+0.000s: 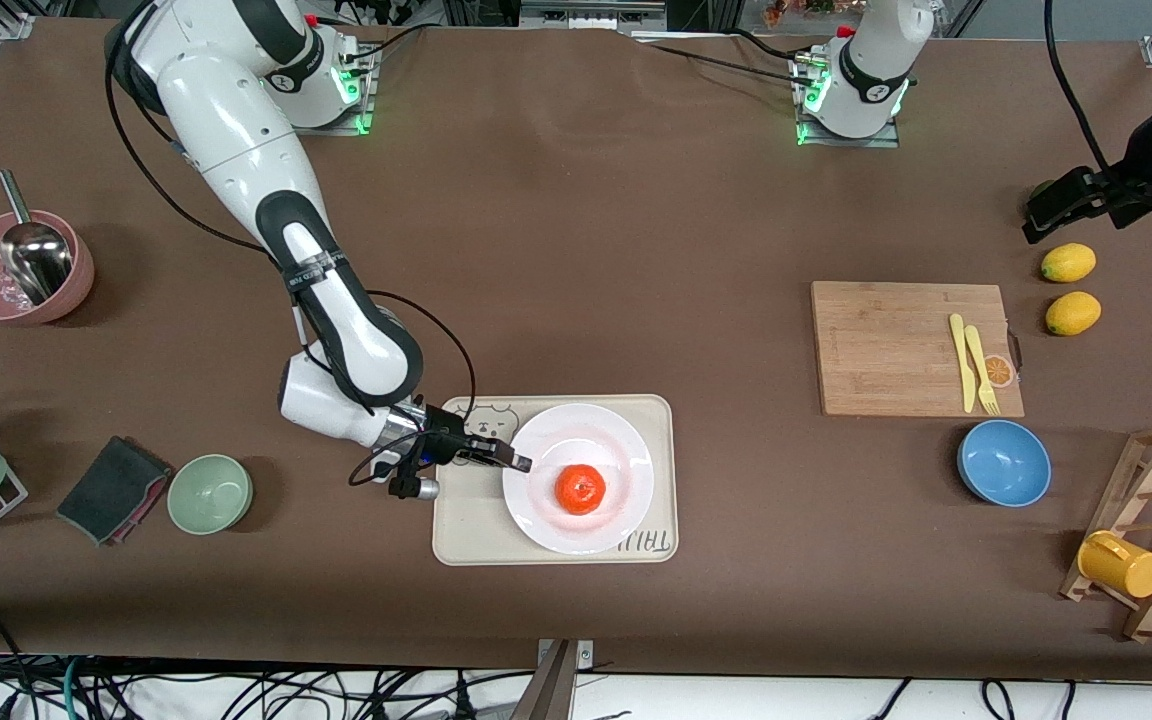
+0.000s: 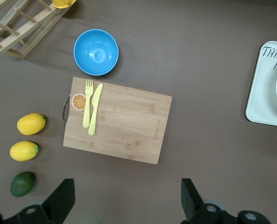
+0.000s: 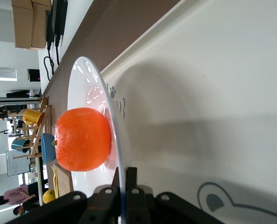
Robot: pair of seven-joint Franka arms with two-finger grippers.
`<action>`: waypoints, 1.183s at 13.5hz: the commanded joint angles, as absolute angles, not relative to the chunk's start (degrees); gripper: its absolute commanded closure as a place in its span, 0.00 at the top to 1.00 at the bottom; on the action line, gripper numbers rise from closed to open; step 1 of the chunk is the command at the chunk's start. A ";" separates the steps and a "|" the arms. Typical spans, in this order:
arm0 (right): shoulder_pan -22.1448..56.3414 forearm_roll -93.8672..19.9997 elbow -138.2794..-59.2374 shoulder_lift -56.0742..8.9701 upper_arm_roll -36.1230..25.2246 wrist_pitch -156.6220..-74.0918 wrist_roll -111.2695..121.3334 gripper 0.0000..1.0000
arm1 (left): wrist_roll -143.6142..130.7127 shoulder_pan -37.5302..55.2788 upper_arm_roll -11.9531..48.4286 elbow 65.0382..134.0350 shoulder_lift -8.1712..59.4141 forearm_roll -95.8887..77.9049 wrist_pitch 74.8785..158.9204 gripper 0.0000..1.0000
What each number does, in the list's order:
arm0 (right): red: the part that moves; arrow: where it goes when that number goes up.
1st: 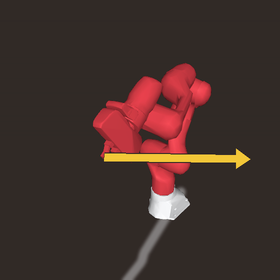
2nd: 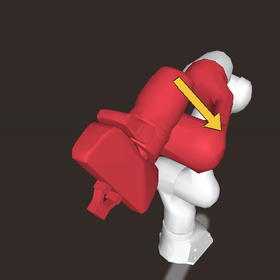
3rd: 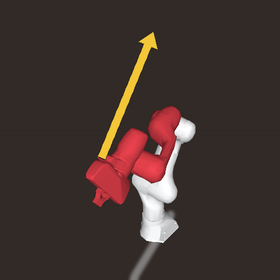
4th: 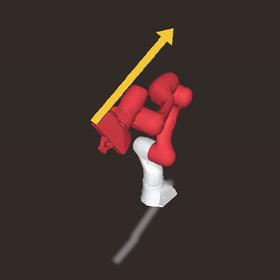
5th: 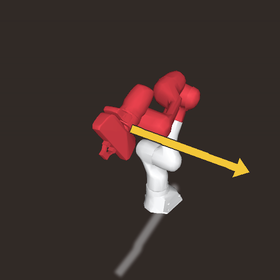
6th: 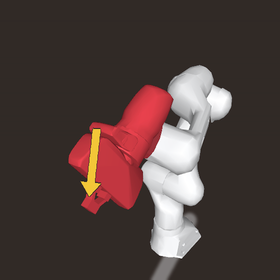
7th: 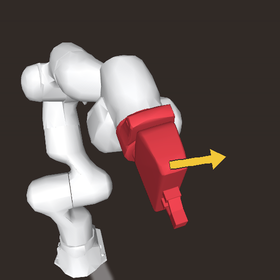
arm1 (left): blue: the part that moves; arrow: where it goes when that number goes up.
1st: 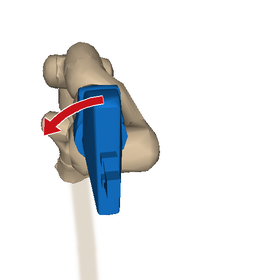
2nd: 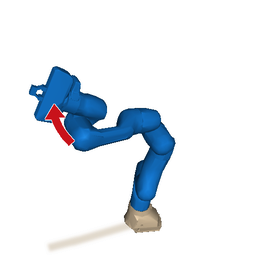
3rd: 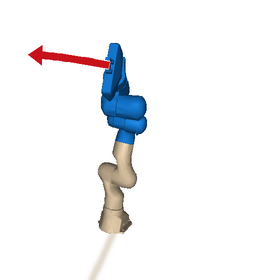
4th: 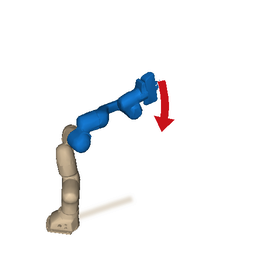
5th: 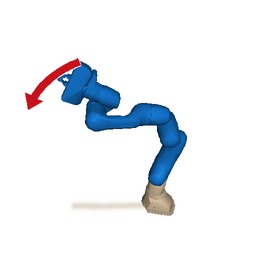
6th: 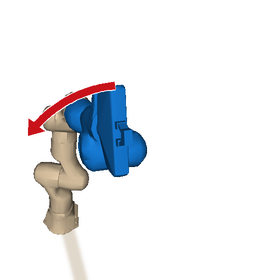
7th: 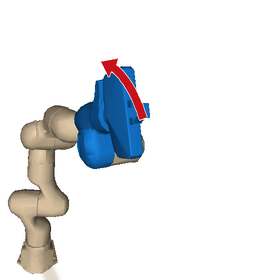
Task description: Place orange and plate with both arms
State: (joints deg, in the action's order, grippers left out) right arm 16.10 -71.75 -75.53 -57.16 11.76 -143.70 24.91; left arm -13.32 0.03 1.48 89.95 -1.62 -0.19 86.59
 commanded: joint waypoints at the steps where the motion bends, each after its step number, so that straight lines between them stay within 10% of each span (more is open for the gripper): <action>1: 16.44 -70.66 -73.48 -58.80 10.90 -143.44 23.20 0.00 | -11.95 -1.05 1.58 88.77 -1.32 -0.44 85.25 1.00; 3: 16.61 -70.66 -73.39 -59.06 10.46 -143.44 23.20 0.00 | -11.95 -1.66 1.41 88.94 -1.32 -0.35 85.25 1.00; 5: 16.96 -69.88 -73.39 -58.36 10.20 -143.44 23.20 1.00 | -11.95 -2.64 1.58 89.12 -1.32 -0.35 85.17 1.00; 16: 18.02 -18.59 -80.24 -44.14 5.38 -133.65 4.13 1.00 | -5.80 -2.64 2.20 89.12 -1.58 -0.35 85.08 1.00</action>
State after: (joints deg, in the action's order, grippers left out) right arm 17.83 -24.52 -76.30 -49.93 8.12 -139.49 5.15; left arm -7.47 -2.23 1.85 89.97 -1.62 -0.19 86.19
